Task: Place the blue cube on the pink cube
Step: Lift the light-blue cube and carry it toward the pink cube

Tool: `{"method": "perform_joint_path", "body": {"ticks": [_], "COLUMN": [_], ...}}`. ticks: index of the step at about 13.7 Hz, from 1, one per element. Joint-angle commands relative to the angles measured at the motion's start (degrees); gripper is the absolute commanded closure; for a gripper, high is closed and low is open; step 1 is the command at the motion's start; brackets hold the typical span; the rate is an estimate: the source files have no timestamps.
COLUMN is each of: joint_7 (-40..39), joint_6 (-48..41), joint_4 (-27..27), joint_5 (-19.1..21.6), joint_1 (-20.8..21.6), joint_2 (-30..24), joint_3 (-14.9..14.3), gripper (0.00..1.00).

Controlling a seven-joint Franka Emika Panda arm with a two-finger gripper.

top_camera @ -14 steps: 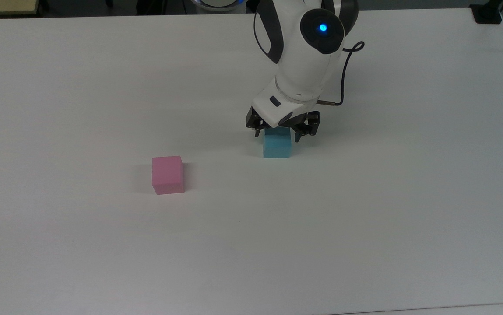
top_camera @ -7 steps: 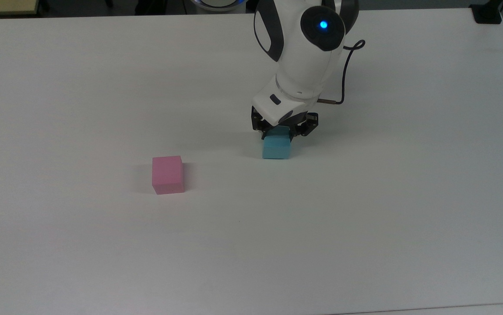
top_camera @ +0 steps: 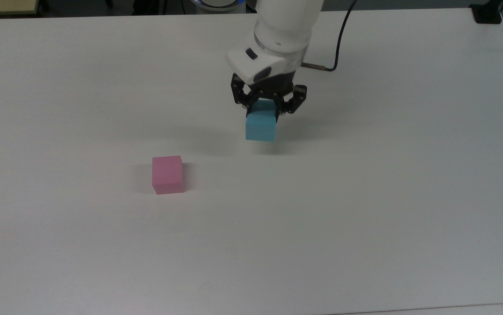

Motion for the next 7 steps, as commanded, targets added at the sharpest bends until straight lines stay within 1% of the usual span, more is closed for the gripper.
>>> {"method": "perform_joint_path", "body": {"ticks": [1,4,7], "joint_7": [-9.07,-16.03,-19.73], "joint_6": [-8.43,-11.79,-11.88], "joint_4": [3.03,5.77,6.13], "joint_5": [1.84,4.21,4.48], "joint_1": [-1.97,-4.25,-6.28], "joint_2": [-3.68,-4.21,-4.92], "joint_3": [-0.64,-0.82,-0.91], "gripper": [0.58,0.58,0.58]}}
